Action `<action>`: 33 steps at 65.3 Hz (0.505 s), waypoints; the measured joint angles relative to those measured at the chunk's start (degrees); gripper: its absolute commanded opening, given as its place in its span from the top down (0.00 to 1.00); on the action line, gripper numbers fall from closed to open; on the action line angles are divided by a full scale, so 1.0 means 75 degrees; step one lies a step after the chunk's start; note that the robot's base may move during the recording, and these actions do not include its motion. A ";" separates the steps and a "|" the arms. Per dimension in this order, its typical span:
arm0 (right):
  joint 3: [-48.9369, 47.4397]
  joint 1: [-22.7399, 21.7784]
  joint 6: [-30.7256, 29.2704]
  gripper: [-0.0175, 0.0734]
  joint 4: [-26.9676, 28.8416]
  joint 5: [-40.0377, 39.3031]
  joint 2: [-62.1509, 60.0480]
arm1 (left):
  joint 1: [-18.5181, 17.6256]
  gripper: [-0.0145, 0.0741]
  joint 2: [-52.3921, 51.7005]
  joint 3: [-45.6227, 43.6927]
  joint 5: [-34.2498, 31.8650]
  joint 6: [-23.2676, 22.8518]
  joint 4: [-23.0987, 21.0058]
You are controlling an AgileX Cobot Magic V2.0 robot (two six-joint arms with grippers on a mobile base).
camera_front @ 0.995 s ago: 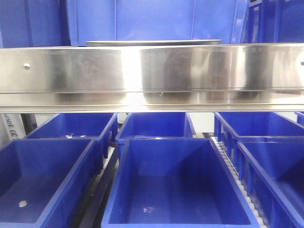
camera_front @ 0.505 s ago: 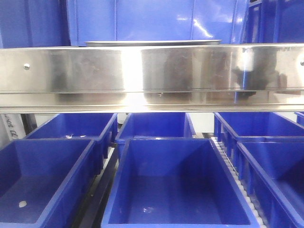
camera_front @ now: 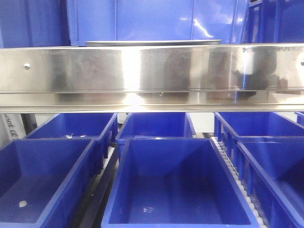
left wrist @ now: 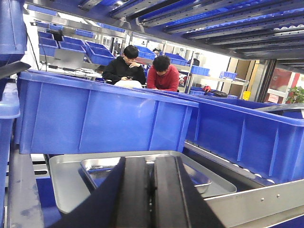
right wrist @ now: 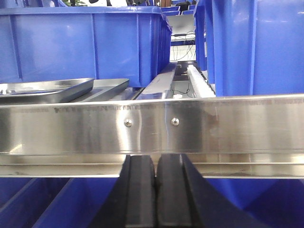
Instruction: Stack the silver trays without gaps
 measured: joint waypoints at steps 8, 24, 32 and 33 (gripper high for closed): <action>0.0000 0.0000 0.0000 0.89 0.0000 0.0000 0.0000 | 0.0000 0.85 0.0000 0.0000 0.0000 0.0000 0.0000; 0.0000 0.0000 0.0000 0.89 0.0000 0.0006 -0.0015 | 0.0385 0.85 -0.0405 0.0231 0.0000 0.0874 -0.0255; 0.0000 0.0000 0.0000 0.89 0.0000 0.0006 -0.0015 | 0.1152 0.85 -0.0972 0.0809 -0.0027 0.2723 -0.1348; 0.0000 0.0000 0.0000 0.89 0.0000 0.0006 -0.0015 | 0.1244 0.85 -0.1038 0.0897 -0.0027 0.2880 -0.1450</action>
